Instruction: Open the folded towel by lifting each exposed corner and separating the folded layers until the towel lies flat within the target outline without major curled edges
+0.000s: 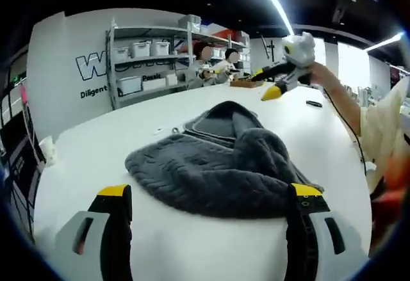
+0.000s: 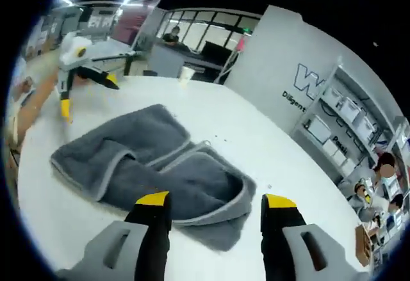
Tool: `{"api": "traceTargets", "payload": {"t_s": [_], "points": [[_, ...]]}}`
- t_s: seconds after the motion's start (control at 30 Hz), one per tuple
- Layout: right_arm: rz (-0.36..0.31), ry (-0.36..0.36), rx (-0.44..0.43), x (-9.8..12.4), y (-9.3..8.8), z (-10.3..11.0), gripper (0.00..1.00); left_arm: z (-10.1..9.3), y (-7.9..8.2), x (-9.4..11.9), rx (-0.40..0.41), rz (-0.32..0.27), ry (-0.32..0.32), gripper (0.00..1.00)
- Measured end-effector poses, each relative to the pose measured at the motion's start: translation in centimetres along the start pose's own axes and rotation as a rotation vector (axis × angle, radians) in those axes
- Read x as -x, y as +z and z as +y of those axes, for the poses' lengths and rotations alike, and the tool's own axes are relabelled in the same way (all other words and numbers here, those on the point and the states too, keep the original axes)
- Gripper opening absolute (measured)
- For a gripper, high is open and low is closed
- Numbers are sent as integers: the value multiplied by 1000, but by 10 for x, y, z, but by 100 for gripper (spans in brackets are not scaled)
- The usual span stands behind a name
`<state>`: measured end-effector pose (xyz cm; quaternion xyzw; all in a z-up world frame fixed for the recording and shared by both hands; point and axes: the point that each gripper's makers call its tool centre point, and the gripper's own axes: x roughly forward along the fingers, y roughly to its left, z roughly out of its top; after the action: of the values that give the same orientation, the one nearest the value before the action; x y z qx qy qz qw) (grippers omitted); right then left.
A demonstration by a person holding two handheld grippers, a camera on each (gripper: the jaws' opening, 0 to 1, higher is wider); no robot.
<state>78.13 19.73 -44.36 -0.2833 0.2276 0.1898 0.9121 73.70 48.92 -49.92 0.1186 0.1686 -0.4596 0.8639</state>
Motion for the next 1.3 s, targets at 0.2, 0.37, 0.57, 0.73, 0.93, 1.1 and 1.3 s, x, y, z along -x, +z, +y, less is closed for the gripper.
{"api": "traceTargets", "payload": {"t_s": [0.2, 0.37, 0.57, 0.73, 0.93, 1.1, 1.3], "points": [[60, -46, 35, -41, -3, -45, 52, -7, 0, 0, -17, 5, -31, 99], [69, 50, -45, -80, -2, -48, 50, -5, -4, 0, -21, 20, -26, 99], [119, 127, -91, -115, -20, -27, 51, -3, -5, 0, -13, 20, -18, 99], [147, 159, -117, -128, -37, -16, 34, -3, -5, 0, -11, 21, -15, 99], [144, 166, -126, -130, -43, -12, 0, -4, -6, 0, -14, 25, -19, 99], [142, 176, -131, -128, -42, -11, 0, -3, -8, -1, -10, 32, -17, 99], [120, 147, -124, -113, -40, -17, 0, -1, -10, -1, -5, 37, -12, 99]]}}
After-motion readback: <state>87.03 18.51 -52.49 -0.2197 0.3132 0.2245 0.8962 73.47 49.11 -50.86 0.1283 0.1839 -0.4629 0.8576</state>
